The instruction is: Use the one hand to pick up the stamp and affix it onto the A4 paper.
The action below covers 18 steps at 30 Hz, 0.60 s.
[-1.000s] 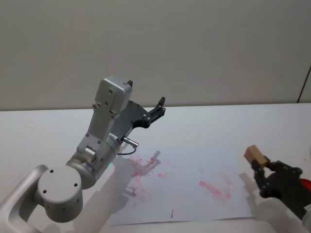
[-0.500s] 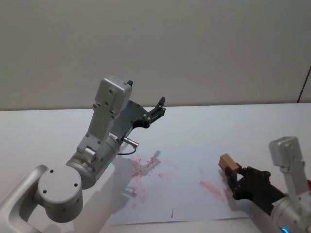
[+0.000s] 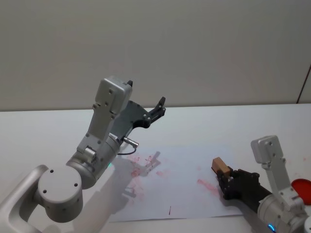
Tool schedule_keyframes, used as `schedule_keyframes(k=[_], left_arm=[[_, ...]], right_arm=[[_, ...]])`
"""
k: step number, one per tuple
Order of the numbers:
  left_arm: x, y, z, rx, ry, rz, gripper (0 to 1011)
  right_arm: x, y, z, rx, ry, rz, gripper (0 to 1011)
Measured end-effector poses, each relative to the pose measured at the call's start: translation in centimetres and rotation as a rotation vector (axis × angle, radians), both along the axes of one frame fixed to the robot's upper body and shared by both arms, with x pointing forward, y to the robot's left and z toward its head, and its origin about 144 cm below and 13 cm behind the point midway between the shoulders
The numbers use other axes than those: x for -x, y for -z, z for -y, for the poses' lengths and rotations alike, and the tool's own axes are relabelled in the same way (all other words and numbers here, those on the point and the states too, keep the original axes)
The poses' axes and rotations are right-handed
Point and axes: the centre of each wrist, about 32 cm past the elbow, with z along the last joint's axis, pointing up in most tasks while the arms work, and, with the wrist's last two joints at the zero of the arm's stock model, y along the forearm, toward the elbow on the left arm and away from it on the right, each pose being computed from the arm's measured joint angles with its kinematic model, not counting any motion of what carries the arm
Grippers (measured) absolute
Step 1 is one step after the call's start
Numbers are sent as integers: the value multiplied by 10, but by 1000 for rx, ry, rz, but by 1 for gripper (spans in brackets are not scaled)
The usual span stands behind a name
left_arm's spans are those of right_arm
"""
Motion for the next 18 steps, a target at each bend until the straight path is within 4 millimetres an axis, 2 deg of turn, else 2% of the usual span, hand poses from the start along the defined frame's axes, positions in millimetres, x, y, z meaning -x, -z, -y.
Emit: schedule_keyframes(k=[10, 18], left_arm=[[0, 0, 0, 0, 0, 0, 1001], [0, 0, 0, 0, 0, 0, 1001]], right_arm=[[-2, -5, -7, -18, 5, -1, 217], [-5, -30, -6, -96, 23, 81, 217]])
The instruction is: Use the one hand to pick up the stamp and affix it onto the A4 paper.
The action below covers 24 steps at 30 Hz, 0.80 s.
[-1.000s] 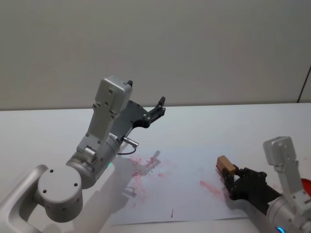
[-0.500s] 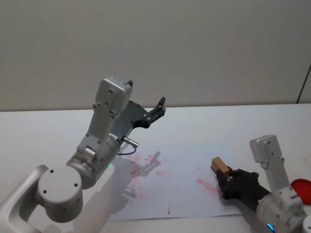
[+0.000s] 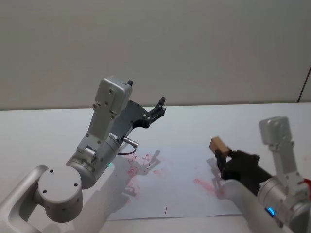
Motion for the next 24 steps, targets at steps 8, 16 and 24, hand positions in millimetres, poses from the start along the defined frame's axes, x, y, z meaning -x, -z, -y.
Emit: schedule_keyframes(k=[8, 16, 24], left_arm=[[0, 0, 0, 0, 0, 0, 1001], [0, 0, 0, 0, 0, 0, 1001], [0, 0, 0, 0, 0, 0, 1001]], right_arm=[[4, -28, 21, -58, 65, 84, 217], [18, -34, 50, -44, 150, 92, 217], [38, -28, 80, 15, 222, 45, 217]])
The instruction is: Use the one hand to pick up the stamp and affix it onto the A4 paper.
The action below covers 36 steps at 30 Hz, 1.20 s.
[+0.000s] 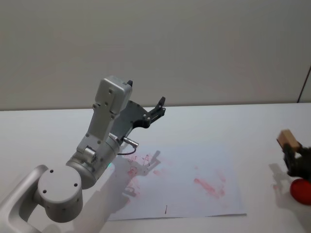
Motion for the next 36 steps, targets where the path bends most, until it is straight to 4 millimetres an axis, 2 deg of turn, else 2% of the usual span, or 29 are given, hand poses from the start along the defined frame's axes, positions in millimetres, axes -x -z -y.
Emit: schedule_keyframes(k=[5, 13, 36], left_arm=[[0, 0, 0, 0, 0, 0, 1001], [0, 0, 0, 0, 0, 0, 1001], [0, 0, 0, 0, 0, 0, 1001]], right_arm=[[13, 8, 17, 48, 37, -46, 217], [26, 16, 32, 102, 58, -91, 217], [37, 24, 44, 151, 11, -143, 217]])
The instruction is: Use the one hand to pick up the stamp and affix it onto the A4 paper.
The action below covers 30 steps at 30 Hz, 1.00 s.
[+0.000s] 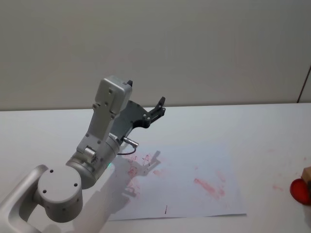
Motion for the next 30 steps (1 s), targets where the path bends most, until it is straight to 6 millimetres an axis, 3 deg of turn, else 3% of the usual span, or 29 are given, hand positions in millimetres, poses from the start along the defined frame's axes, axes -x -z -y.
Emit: schedule_keyframes(k=[6, 21, 30], left_arm=[[0, 0, 0, 0, 0, 0, 1001], [0, 0, 0, 0, 0, 0, 1001], [0, 0, 0, 0, 0, 0, 1001]], right_arm=[[1, 1, 0, 1, -8, -4, 239], [3, 1, 1, 2, -16, -7, 741], [3, 1, 1, 3, -18, -8, 962]])
